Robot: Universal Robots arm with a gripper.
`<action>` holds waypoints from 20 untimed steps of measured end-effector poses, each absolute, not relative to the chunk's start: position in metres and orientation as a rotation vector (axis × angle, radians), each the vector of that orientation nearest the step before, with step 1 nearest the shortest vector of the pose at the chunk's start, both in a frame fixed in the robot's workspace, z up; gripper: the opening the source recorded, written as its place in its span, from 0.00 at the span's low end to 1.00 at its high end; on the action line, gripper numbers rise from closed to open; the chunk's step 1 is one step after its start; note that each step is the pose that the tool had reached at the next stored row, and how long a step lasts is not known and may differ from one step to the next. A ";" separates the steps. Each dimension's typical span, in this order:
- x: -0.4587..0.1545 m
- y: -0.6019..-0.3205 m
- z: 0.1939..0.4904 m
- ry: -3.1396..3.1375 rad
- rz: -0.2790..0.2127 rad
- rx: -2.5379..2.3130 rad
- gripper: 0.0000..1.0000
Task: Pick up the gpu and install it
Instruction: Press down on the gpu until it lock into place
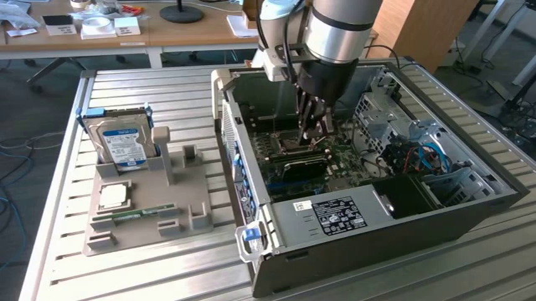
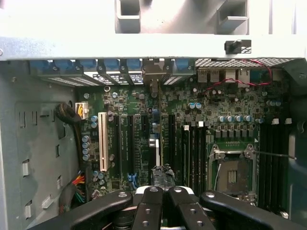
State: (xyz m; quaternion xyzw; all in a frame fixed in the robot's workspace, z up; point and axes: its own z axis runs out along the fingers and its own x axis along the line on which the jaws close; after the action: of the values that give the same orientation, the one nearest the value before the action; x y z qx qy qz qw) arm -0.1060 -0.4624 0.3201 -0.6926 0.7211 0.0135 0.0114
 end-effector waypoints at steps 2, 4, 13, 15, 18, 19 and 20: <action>-0.106 -0.462 0.320 2.249 0.042 -2.161 0.11; -0.103 -0.462 0.319 2.249 0.042 -2.160 0.11; -0.102 -0.462 0.305 2.249 0.042 -2.160 0.11; -0.102 -0.462 0.302 2.249 0.042 -2.160 0.11; -0.102 -0.462 0.297 2.249 0.042 -2.160 0.11; -0.102 -0.462 0.296 2.249 0.042 -2.160 0.11; -0.102 -0.462 0.294 2.249 0.042 -2.160 0.11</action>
State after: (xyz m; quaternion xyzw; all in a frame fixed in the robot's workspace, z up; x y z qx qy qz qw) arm -0.1017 -0.4624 0.2941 -0.6927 0.7211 0.0135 0.0114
